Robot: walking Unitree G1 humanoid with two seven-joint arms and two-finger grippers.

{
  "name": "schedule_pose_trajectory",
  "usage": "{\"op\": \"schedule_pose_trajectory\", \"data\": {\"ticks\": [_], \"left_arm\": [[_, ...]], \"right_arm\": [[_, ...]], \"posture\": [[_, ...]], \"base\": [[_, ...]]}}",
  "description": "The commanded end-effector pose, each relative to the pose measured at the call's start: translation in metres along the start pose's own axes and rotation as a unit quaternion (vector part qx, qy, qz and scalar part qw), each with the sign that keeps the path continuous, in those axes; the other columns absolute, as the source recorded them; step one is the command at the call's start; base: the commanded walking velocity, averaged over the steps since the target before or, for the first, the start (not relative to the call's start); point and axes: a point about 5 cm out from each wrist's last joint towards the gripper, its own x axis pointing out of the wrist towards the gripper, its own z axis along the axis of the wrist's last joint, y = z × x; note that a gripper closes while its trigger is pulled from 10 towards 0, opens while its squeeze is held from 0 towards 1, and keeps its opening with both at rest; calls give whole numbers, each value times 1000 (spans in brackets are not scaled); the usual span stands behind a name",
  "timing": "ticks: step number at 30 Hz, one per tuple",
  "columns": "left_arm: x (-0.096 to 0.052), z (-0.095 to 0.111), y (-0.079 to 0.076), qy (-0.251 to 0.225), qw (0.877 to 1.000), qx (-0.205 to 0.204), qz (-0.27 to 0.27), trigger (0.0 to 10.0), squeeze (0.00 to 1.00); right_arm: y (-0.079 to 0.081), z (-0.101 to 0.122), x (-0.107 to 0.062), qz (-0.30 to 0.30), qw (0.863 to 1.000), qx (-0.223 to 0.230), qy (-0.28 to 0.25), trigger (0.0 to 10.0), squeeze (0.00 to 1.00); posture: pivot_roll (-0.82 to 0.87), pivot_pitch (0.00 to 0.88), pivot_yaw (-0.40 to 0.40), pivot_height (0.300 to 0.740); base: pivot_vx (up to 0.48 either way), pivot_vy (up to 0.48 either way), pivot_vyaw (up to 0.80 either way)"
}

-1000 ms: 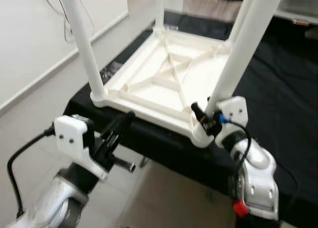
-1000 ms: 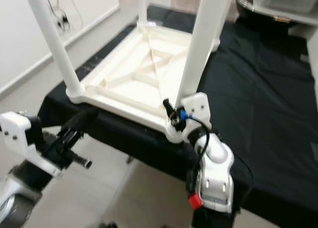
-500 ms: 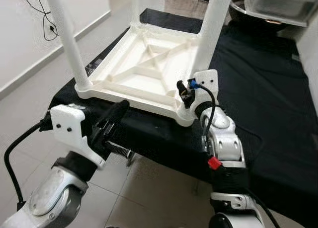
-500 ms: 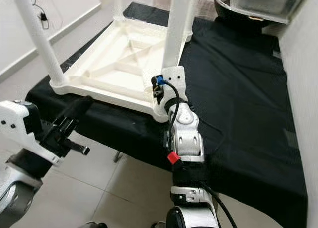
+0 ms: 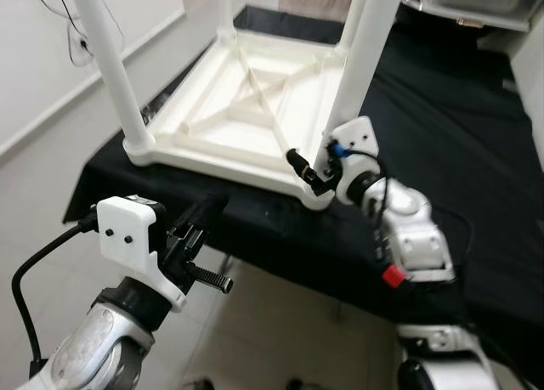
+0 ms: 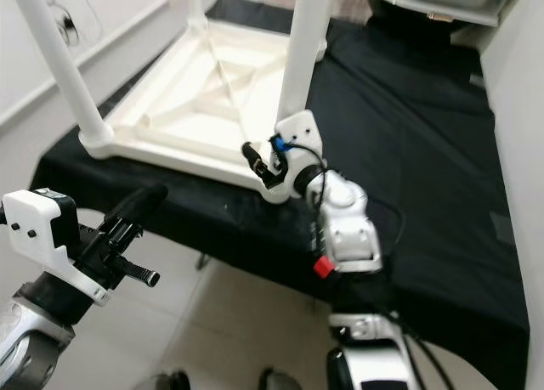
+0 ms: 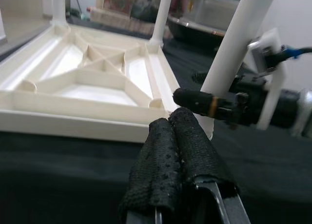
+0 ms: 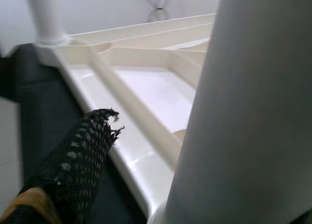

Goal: Building children table

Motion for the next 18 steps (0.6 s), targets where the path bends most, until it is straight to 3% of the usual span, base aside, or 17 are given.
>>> {"op": "schedule_pose_trajectory", "data": {"ticks": [1, 2, 9, 10, 11, 12, 13, 14, 15, 18], "left_arm": [[-6, 0, -5, 13, 1000, -2, -4, 10000, 0], [-8, 0, -6, 16, 1000, -2, -1, 10000, 0], [-11, 0, -8, 19, 1000, -4, 1, 10000, 0], [-11, 0, -8, 20, 1000, -6, 2, 10000, 0], [-11, 0, -8, 20, 1000, -6, 2, 10000, 0], [-12, 0, -8, 22, 1000, -7, 3, 10000, 0], [-12, 0, -7, 23, 1000, -7, 5, 10000, 0], [-12, 0, -7, 23, 1000, -7, 5, 10000, 0], [-13, 1, -7, 23, 1000, -9, 7, 10000, 0], [-13, 2, -6, 22, 1000, -11, 9, 10000, 0]], "right_arm": [[13, 6, -3, 144, 989, -6, -19, 10000, 1000], [9, 11, -7, 188, 982, -5, -26, 10000, 1000], [2, 17, -9, 235, 971, -6, -34, 10000, 1000], [1, 19, -4, 280, 959, 6, -38, 10000, 863], [1, 19, -4, 280, 959, 6, -38, 10000, 863], [2, 20, -1, 336, 941, 14, -41, 10000, 0], [5, 20, 5, 379, 924, 14, -41, 10000, 0], [5, 20, 5, 379, 924, 14, -41, 10000, 0], [9, 23, 14, 408, 911, 15, -53, 10000, 0], [13, 25, 21, 422, 905, 14, -61, 10000, 0]], "posture": [[122, 335, -75, 740], [134, 349, -77, 740], [143, 358, -77, 740], [171, 387, -77, 740], [171, 387, -77, 740], [190, 399, -72, 740], [208, 414, -60, 740], [208, 414, -60, 740], [219, 422, -57, 740], [227, 424, -56, 740]], "base": [[0, 0, 0], [0, 0, 0], [0, 0, 0], [0, 0, 0], [0, 0, 0], [0, 0, 0], [0, 0, 0], [0, 0, 0], [0, 0, 0], [0, 0, 0]]}}
